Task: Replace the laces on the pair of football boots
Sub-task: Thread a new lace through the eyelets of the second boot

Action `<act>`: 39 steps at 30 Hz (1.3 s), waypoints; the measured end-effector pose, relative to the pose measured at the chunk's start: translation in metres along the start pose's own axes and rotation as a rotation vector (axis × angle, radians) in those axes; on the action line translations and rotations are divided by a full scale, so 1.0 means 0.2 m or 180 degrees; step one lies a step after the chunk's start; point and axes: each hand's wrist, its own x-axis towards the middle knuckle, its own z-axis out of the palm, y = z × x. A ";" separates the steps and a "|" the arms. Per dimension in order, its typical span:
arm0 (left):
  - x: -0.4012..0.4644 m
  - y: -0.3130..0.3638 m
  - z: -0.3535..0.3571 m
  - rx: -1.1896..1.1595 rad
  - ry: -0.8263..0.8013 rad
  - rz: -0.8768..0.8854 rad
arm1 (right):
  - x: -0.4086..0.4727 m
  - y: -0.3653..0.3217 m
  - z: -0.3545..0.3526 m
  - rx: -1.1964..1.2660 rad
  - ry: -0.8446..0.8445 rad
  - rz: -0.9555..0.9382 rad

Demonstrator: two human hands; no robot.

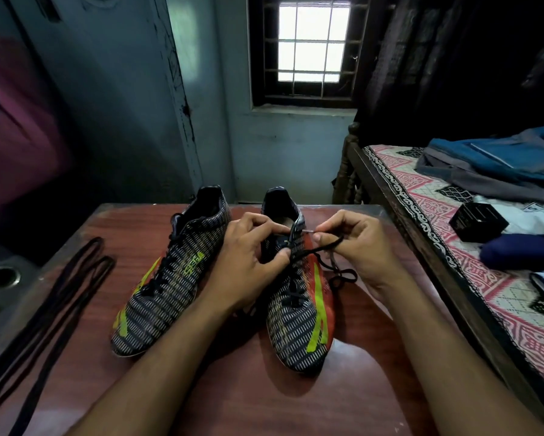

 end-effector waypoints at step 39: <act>0.02 0.04 0.05 0.0315 0.0473 0.0100 | 0.00 0.08 0.07 -0.0627 -0.0194 -0.0332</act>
